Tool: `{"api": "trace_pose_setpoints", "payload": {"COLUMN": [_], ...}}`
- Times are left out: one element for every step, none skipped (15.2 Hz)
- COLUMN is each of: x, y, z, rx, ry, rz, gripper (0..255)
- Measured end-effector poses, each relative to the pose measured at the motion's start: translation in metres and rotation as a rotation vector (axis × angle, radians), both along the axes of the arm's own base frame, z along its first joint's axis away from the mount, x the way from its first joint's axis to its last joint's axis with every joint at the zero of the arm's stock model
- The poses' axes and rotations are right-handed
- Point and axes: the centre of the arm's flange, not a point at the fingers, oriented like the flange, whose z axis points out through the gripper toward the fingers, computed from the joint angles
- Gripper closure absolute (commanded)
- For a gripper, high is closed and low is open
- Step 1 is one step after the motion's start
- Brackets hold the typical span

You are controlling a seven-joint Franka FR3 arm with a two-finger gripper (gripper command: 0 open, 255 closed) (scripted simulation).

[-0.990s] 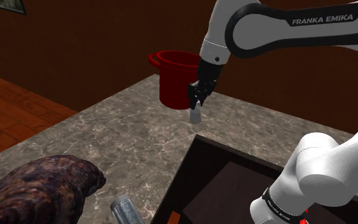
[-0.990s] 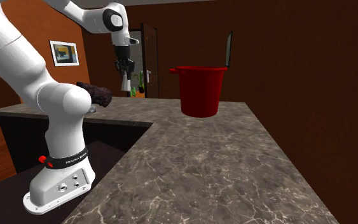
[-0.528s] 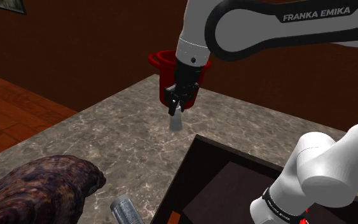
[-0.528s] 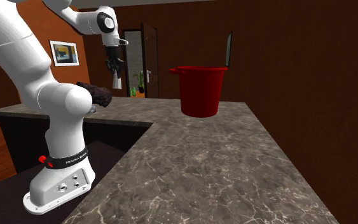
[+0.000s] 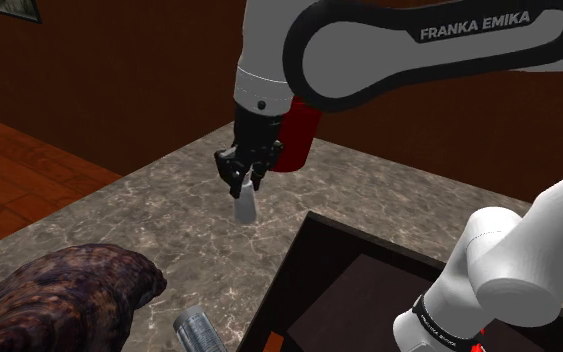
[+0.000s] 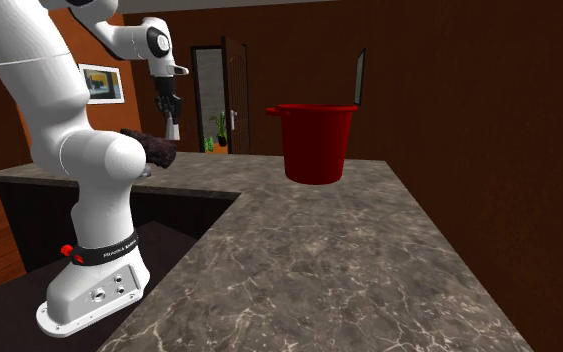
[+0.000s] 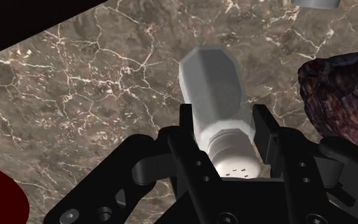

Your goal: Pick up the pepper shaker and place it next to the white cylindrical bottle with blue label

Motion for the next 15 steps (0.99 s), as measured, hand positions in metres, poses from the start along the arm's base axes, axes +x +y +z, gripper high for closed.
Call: {"api": "trace_pose_setpoints", "payload": {"x": [0.001,0.000,0.000,0.000,-0.001,0.000,0.002,0.001,0.002,0.001,0.002,0.001,0.000,0.000,0.000], "y": [0.001,0.002,0.002,0.002,0.003,0.004,0.004,0.004,0.004,0.002,0.002,0.001,0.001,0.002,0.002], "z": [-0.005,-0.009,-0.015,-0.021,-0.025,-0.030,-0.036,-0.041,-0.046,-0.051,-0.056,-0.062,-0.068,-0.073,-0.078], "rx": [0.000,0.000,0.000,0.000,0.000,0.000,0.000,0.000,0.000,0.000,0.000,0.000,0.000,0.000,0.000], "ry": [0.000,0.000,0.000,0.000,0.000,0.000,0.000,0.000,0.000,0.000,0.000,0.000,0.000,0.000,0.000], "rz": [0.000,-0.001,-0.001,-0.001,-0.001,-0.001,-0.001,-0.001,-0.001,-0.001,-0.001,-0.001,-0.001,-0.001,-0.001], "gripper": [255,255,255,255,255,255,255,255,255,255,255,255,255,255,255]}}
